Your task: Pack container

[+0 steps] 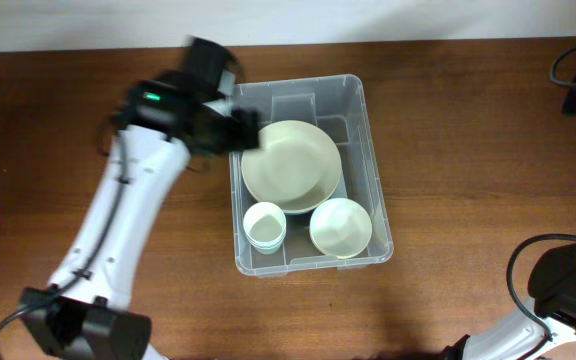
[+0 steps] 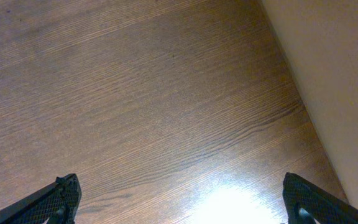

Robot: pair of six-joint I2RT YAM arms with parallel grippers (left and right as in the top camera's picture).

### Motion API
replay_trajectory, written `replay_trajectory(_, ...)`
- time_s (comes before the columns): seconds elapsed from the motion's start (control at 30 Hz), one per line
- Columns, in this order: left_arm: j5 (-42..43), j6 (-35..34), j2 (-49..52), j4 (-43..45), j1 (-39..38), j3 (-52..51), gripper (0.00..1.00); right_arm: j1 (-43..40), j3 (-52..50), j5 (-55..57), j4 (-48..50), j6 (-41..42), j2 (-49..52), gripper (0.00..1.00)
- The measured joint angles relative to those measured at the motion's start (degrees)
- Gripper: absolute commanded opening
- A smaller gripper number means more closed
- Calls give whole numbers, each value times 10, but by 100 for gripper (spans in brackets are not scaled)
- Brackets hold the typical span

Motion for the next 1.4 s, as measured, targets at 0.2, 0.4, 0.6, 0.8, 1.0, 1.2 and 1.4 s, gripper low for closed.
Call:
replay_trajectory(0.2,-93,-10,0,68,162,0,99,0,0,0,0,1,0,99)
replay_trajectory(0.4,-115,-11,0,84,238,0,99,0,0,0,0,0,0,99)
replay_trajectory(0.6,-115,-11,0,84,242,0,100,0,0,0,0,0,0,99)
replay_trajectory(0.8,-115,-11,0,84,242,0,100,0,0,0,0,0,0,99)
replay_trajectory(1.0,-115,-11,0,84,242,0,100,0,0,0,0,0,0,99)
replay_trajectory(1.2,-115,-11,0,84,242,0,100,0,0,0,0,0,0,99)
replay_trajectory(1.4,-115,-11,0,84,242,0,100,0,0,0,0,0,0,99)
